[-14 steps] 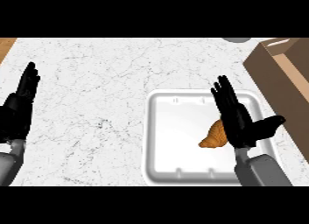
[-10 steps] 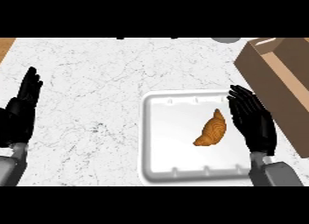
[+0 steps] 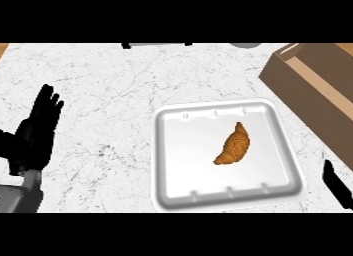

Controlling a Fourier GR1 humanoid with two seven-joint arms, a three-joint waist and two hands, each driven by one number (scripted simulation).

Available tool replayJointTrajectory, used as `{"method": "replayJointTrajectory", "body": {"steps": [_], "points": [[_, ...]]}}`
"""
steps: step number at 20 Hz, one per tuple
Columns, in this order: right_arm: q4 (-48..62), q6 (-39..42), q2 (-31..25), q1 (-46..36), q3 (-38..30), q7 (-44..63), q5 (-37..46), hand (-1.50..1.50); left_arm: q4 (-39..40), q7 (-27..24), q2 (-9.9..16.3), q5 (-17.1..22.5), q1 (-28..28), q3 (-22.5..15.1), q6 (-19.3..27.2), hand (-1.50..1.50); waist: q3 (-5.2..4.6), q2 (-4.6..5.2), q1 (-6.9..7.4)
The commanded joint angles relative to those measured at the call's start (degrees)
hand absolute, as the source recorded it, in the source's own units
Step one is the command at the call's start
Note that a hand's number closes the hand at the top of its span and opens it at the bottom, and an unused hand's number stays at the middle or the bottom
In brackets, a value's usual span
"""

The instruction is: Pick the croissant from the tray and place it in the cardboard box

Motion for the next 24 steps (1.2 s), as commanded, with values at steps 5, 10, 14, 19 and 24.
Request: {"method": "replayJointTrajectory", "body": {"steps": [5, 10, 14, 19, 24], "points": [[-10.35, -5.06, -7.73, 14.1, 8.86, 14.13, 15.01, -1.5, -4.83, 2.53, -1.67, 1.03, 0.0, -2.7, -1.08, 0.0, -0.12, 0.91, 3.8], [-15.04, 6.2, -13.46, 19.09, 14.77, 26.35, 15.29, -1.5, -4.54, 1.63, -1.94, 0.87, -0.35, -3.06, -1.86, 0.0, -0.33, 1.95, 5.82], [-24.4, 9.76, -17.19, 17.99, 16.39, 39.2, 17.14, -1.5, -5.32, 3.24, -1.95, 1.03, -1.98, -3.19, -1.67, 0.0, -0.23, 1.8, 6.83], [-36.21, 14.34, -21.26, 12.57, 17.2, 57.95, 22.89, -1.5, -5.71, 4.81, -1.85, 1.27, -2.59, -3.42, -2.05, 0.0, 0.07, 1.37, 7.21], [-43.23, 22.14, -21.52, 2.7, 18.58, 77.43, 29.99, -1.5, -5.38, 5.11, -2.44, 0.06, -2.54, -3.84, -1.09, 0.0, 0.33, 1.17, 7.3]]}}
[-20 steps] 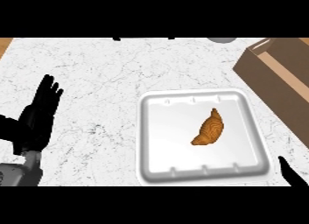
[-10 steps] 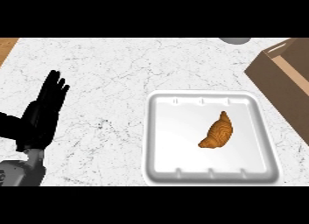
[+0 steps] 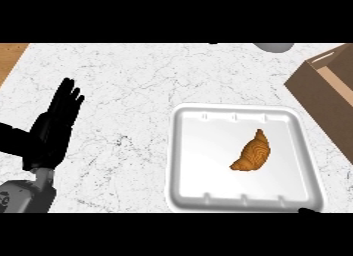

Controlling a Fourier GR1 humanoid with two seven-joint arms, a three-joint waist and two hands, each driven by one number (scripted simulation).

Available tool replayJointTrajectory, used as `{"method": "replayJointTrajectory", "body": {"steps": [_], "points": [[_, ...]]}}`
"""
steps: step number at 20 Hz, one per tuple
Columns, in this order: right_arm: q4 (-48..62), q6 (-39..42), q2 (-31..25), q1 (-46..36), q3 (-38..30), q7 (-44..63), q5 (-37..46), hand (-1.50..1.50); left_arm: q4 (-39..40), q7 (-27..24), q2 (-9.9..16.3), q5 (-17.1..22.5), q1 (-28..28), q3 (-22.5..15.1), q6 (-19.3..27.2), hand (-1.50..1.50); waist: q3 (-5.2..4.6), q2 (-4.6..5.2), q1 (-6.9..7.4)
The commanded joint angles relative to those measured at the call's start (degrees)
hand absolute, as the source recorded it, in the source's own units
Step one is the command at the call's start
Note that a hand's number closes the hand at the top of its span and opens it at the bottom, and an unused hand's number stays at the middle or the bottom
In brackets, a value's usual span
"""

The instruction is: Pick the croissant from the tray and place it in the cardboard box

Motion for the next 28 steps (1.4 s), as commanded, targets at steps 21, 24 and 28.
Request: {"method": "replayJointTrajectory", "body": {"steps": [21, 24, 28], "points": [[11.52, 22.31, 27.09, -28.92, 4.61, 30.05, 24.85, -1.5, -0.34, 0.14, -1.27, -1.01, 2.49, 1.83, -1.03, 0.0, 0.56, -0.74, -2.2], [12.83, 24.43, 29.72, -31.13, 2.48, 30.04, 24.82, -1.5, 1.67, -0.79, -2.25, -1.19, 0.93, 2.74, -1.02, 0.0, 0.58, -0.63, -2.44], [15.36, 22.65, 34.33, -28.77, 3.6, 27.32, 28.92, -1.5, -0.96, -0.52, -1.35, -1.61, 4.34, 3.1, -1.81, 0.0, 0.65, -0.71, -2.29]]}}
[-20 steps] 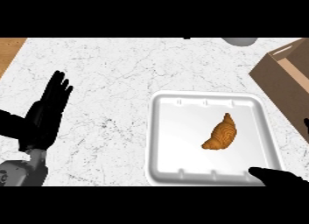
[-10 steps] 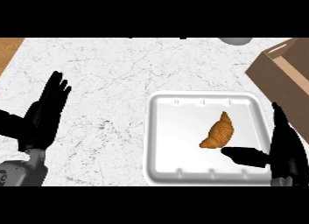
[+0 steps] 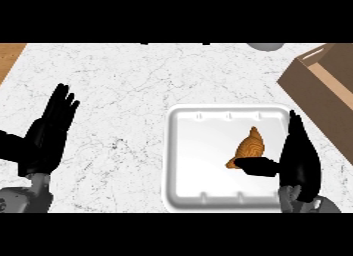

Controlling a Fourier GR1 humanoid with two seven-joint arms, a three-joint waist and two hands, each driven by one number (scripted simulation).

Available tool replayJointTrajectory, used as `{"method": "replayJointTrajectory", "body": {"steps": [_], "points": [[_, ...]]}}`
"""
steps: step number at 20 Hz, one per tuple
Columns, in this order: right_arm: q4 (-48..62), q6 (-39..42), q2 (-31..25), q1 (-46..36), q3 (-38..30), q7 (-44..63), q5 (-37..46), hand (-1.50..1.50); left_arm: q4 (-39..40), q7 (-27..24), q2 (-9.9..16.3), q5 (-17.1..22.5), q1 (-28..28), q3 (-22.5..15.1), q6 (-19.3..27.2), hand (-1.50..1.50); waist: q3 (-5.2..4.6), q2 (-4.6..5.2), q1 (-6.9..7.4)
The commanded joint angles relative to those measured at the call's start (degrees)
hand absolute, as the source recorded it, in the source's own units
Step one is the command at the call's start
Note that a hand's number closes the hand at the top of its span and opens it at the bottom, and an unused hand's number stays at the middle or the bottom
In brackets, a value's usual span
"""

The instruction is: Pick the croissant from the tray and place it in the cardboard box

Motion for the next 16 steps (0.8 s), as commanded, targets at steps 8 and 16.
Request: {"method": "replayJointTrajectory", "body": {"steps": [8, 16], "points": [[8.03, 4.27, 9.82, -1.22, -3.93, 7.58, 7.69, -1.5, -0.39, 1.35, -0.43, -0.62, -1.24, 1.81, -0.97, 0.0, 0.07, 0.04, -0.33], [8.03, 7.84, 14.33, -1.16, -6.53, 6.34, 10.85, -1.5, -2.27, 2.77, -0.55, -1.86, -0.13, 3.48, -0.69, 0.0, 0.09, -0.02, -0.32]]}}
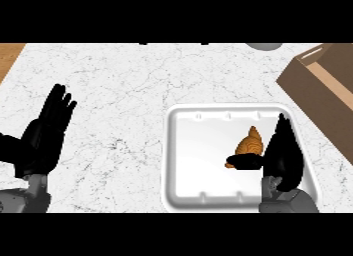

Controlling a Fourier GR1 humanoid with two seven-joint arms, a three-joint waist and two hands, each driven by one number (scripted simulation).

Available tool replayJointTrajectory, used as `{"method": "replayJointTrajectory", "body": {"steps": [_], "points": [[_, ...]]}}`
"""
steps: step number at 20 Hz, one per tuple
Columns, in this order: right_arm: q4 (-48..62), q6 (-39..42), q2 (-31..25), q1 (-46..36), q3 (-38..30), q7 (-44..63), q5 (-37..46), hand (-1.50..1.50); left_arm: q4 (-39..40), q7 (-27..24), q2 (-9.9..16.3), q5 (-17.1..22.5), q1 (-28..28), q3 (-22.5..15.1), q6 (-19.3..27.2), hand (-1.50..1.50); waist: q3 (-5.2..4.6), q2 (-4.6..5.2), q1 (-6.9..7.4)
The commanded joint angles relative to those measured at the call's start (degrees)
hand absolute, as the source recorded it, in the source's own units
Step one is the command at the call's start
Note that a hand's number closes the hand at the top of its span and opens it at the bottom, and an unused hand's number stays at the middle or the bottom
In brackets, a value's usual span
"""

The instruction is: Pick the croissant from the tray and place it in the cardboard box

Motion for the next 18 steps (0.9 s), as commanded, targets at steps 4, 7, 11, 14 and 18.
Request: {"method": "replayJointTrajectory", "body": {"steps": [4, 7, 11, 14, 18], "points": [[-2.51, 5.94, 2.79, -0.5, -3.19, 7.6, 0.81, -1.5, -0.43, 0.9, -1.38, -1.37, 0.14, 0.46, -0.64, 0.0, 0.02, -0.02, -0.16], [4.55, 1.56, 2.82, -2.63, -1.6, 6.86, -0.54, -1.5, -1.29, -1.31, -2.13, -1.65, 3.21, 0.5, -1.87, 0.0, 0.02, 0.08, 0.23], [3.28, 2.77, 2.84, -1.09, -4.7, 4.06, -1.1, -1.5, -2.28, 2.0, -2.22, -2.33, 1.46, 1.36, -1.53, 0.0, 0.03, 0.01, -0.03], [8.15, 0.1, 2.85, -3.21, -5.1, 3.1, -1.61, -1.5, -4.33, 4.23, -2.5, -3.61, 1.03, 1.0, -0.9, 0.0, 0.04, 0.04, 0.15], [6.21, 0.27, 2.85, 0.98, -4.3, 1.78, -1.85, -1.5, 1.25, 1.57, -2.85, -3.04, -0.75, 3.9, -3.26, 0.0, 0.02, 0.05, -0.2]]}}
